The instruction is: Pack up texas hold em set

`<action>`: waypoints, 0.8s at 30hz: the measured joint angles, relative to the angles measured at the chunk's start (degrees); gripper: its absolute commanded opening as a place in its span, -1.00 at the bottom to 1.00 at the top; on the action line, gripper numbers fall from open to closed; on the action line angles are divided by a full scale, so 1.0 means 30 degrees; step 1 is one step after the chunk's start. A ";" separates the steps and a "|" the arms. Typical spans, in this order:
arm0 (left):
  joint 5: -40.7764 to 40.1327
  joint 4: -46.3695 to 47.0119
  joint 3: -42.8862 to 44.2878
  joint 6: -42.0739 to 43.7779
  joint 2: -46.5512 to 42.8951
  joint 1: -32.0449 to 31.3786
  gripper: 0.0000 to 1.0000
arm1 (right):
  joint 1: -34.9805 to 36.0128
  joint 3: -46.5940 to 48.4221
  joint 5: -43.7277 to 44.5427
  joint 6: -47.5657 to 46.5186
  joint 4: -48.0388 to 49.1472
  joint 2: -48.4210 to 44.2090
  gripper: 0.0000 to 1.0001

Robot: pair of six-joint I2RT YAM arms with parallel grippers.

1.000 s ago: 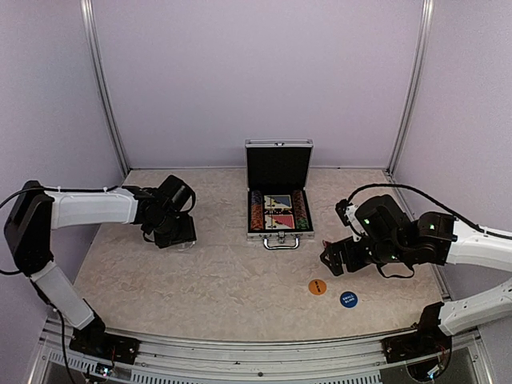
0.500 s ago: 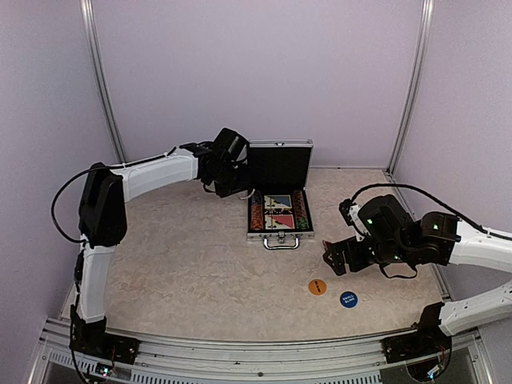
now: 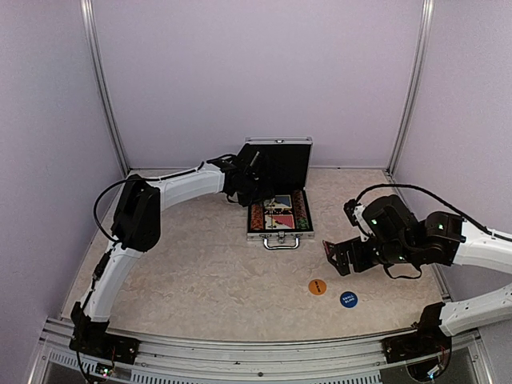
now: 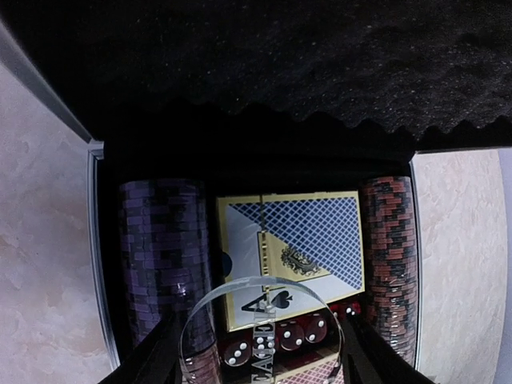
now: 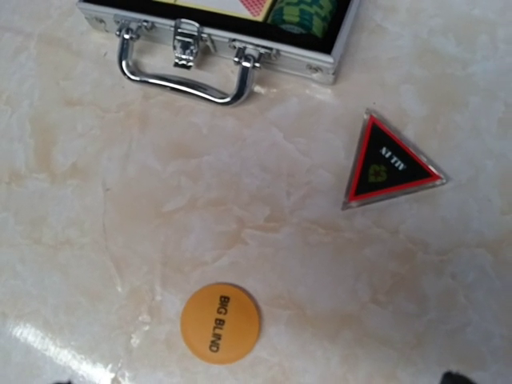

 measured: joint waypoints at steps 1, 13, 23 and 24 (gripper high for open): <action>-0.0007 0.0342 -0.0182 -0.0073 -0.0007 -0.0058 0.10 | 0.0000 -0.0007 0.0007 0.0044 -0.0044 -0.0036 1.00; -0.0656 0.2659 -0.1341 -0.0801 -0.0051 -0.0525 0.14 | 0.0000 0.0000 -0.0022 0.0204 -0.0102 0.0342 1.00; -0.1574 0.3235 -0.1341 -0.1005 0.0066 -0.0517 0.33 | 0.0000 0.0000 -0.0051 0.0255 -0.0102 0.0372 0.99; -0.1625 0.3330 -0.1341 -0.1035 0.0087 -0.0517 0.34 | 0.0000 0.0000 -0.0066 0.0255 -0.0102 0.0401 1.00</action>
